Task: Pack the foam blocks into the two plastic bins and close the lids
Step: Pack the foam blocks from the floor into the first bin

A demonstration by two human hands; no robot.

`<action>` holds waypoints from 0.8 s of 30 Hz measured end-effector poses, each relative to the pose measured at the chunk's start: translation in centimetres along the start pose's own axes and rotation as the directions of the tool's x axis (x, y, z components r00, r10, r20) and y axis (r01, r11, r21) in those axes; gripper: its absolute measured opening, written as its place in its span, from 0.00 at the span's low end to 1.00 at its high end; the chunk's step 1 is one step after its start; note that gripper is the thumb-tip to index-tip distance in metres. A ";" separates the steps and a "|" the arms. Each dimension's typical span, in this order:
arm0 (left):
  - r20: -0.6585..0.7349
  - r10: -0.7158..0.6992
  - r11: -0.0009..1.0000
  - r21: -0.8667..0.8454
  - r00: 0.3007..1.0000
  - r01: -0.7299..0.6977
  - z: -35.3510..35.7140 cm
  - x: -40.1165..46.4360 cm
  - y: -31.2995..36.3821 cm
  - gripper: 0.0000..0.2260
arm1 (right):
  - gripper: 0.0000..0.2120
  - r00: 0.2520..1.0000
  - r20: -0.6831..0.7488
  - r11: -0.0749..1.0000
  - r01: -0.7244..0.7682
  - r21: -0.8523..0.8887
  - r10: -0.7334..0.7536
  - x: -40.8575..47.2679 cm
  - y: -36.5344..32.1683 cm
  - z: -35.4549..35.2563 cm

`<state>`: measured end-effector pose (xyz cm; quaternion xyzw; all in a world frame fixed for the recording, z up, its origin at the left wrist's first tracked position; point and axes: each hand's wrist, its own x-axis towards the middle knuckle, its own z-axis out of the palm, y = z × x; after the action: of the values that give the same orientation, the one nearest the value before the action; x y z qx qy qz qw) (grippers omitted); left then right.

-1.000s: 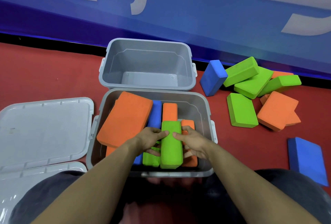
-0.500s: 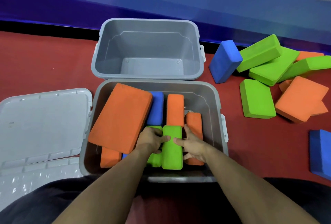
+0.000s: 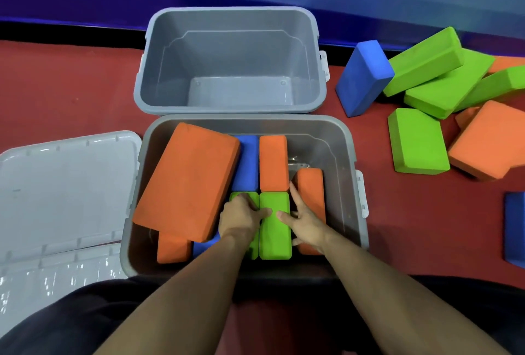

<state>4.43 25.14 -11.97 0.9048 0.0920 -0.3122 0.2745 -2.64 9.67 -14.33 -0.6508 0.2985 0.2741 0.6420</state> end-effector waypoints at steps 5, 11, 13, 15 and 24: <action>0.003 0.107 0.980 0.170 0.994 -0.106 -0.5 -0.6 0.5 0.19 | 0.38 1.000 -0.012 0.999 -0.018 0.033 0.018 -0.1 -0.1 0.2; 0.106 0.553 0.678 0.520 0.827 -0.520 0.2 -0.4 -0.5 0.31 | 0.37 0.998 -0.017 0.995 -0.066 0.077 0.068 0.0 -0.7 0.6; 0.188 0.482 0.706 0.494 0.856 -0.507 0.5 -0.2 -0.9 0.29 | 0.37 0.997 -0.002 0.995 -0.072 0.074 0.072 0.2 -0.9 0.4; 0.193 0.464 0.721 0.484 0.864 -0.496 0.7 0.0 -1.1 0.29 | 0.37 0.997 0.004 0.996 -0.073 0.052 0.073 0.4 -0.9 0.0; 0.174 0.457 0.748 0.457 0.873 -0.482 0.6 0.2 -0.9 0.29 | 0.23 0.822 -0.553 0.955 -0.037 -0.293 -0.138 0.7 -0.5 -2.3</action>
<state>3.99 25.58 -12.85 0.9297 -0.2267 -0.2688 0.1100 -1.81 7.34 -14.44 -0.7977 0.4145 0.0918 0.4283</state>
